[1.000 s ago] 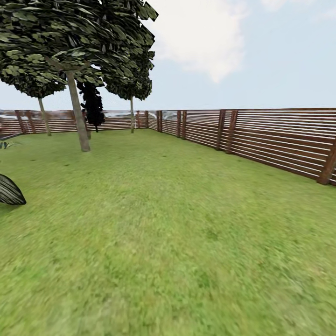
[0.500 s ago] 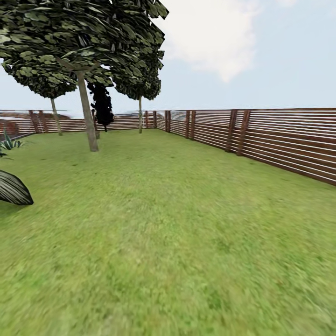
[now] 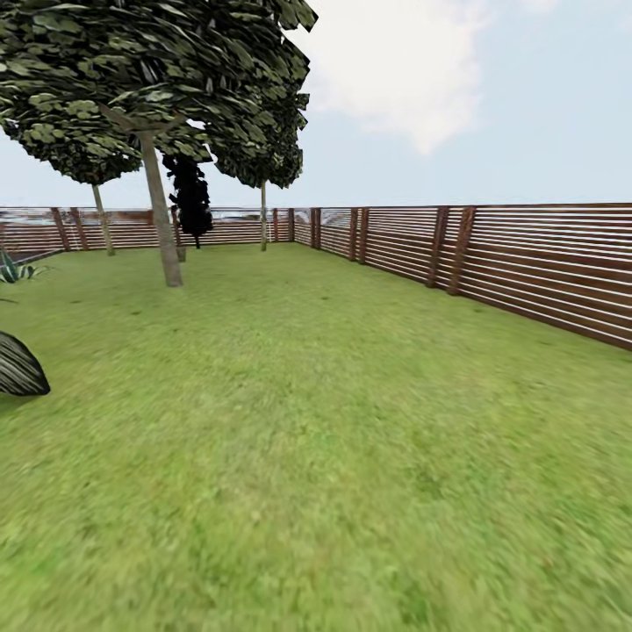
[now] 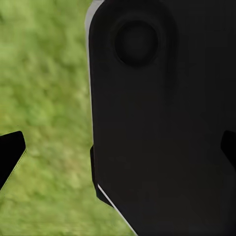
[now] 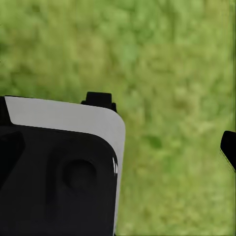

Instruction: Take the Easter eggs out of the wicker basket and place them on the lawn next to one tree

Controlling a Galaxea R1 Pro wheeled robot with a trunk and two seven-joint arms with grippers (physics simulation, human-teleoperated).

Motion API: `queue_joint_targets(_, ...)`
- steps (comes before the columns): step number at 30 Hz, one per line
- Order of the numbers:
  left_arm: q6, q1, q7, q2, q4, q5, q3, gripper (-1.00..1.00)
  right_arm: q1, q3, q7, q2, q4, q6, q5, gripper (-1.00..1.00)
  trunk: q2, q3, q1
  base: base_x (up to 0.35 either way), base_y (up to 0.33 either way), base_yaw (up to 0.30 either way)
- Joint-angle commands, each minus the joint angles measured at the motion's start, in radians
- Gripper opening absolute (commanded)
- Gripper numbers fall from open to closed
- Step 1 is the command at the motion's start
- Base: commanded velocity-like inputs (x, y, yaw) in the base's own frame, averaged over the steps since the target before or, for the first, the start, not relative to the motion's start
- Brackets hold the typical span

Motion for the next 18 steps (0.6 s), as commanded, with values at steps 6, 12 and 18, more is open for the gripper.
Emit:
queue_joint_targets(6,-0.001,0.001,-0.002,0.0,-0.001,-0.001,0.0,1.0,-0.002,0.0,-0.001,0.0,0.004,-0.006,0.009,1.0,0.0,-0.001,0.001,0.337,0.0,0.0)
queue_joint_targets(12,-0.001,0.001,-0.002,0.0,-0.001,-0.001,0.0,1.0,-0.002,0.0,-0.001,0.0,0.004,-0.006,0.009,1.0,0.0,-0.001,0.001,0.337,0.0,0.0)
queue_joint_targets(18,-0.001,0.001,0.0,0.0,-0.001,-0.001,0.0,1.0,-0.002,0.0,-0.001,0.0,0.004,-0.006,0.009,1.0,0.0,-0.001,0.001,0.337,0.0,0.0)
